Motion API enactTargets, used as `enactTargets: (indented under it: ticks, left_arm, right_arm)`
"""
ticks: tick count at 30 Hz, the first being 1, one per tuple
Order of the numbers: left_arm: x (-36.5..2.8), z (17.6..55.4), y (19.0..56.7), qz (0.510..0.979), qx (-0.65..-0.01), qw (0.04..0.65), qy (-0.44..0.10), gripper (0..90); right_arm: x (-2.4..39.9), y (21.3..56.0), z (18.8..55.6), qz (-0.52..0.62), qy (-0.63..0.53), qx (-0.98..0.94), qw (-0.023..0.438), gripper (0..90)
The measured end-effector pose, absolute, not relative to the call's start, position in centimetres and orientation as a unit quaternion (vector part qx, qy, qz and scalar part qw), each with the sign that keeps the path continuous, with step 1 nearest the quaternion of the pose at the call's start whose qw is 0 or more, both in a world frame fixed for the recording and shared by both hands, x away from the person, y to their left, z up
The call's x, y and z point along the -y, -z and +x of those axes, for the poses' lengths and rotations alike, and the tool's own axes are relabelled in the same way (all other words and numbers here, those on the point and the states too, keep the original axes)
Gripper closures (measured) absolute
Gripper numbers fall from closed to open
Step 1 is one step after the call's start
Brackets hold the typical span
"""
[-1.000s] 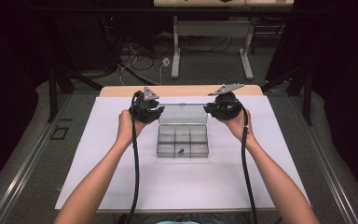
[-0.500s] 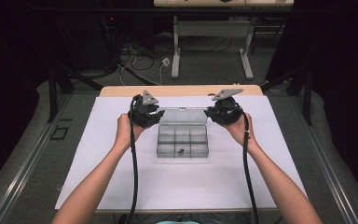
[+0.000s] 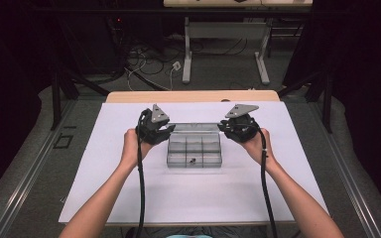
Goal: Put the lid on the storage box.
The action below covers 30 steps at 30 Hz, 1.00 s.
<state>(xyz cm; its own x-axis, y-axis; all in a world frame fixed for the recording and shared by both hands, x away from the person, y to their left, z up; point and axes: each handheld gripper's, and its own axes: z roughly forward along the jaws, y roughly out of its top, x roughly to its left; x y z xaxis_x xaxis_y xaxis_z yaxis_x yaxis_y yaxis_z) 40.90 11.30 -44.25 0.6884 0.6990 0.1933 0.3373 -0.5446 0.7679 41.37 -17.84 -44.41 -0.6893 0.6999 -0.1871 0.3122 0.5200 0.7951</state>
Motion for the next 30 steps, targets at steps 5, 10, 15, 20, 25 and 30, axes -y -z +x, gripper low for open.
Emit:
enactTargets:
  ticks: [5,10,15,20,25,30]
  left_arm:
    - [-11.2,40.6,44.5,0.843,-0.303,0.368,-0.251,65.3]
    - [-11.2,40.2,44.7,0.848,-0.298,0.360,-0.249,65.1]
    - [-11.1,39.9,44.9,0.852,-0.293,0.355,-0.249,64.6]
    - [-11.1,39.6,44.9,0.863,-0.284,0.343,-0.239,63.7]
    - [-11.3,39.4,45.1,0.868,-0.285,0.335,-0.232,63.1]
    - [-12.2,39.4,45.2,0.869,-0.294,0.340,-0.209,65.7]
  right_arm:
    - [17.8,44.7,40.8,0.297,-0.386,-0.833,0.262,77.8]
    - [17.8,44.8,40.5,0.294,-0.381,-0.837,0.261,77.8]
    - [17.8,45.1,40.1,0.289,-0.377,-0.839,0.264,78.0]
    - [17.8,45.3,39.6,0.287,-0.373,-0.842,0.264,77.7]
    - [17.8,45.5,39.1,0.279,-0.361,-0.851,0.262,77.5]
    - [17.9,45.6,38.8,0.280,-0.362,-0.851,0.256,77.7]
